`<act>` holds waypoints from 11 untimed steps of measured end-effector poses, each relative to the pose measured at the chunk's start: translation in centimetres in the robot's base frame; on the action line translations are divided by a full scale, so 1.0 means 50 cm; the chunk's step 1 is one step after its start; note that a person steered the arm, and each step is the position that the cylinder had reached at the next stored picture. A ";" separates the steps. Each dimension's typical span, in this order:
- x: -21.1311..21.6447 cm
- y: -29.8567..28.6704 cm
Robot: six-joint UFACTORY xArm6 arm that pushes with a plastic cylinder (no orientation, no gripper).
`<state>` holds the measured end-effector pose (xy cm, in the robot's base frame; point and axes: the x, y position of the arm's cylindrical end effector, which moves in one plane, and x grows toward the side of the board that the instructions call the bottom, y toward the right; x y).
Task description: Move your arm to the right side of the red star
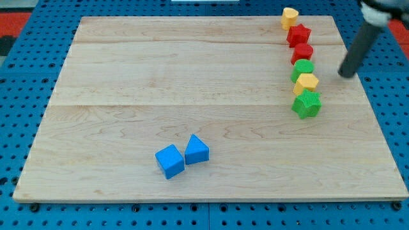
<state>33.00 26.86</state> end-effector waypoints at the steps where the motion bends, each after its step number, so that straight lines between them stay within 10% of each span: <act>1: -0.107 -0.026; 11: -0.128 -0.039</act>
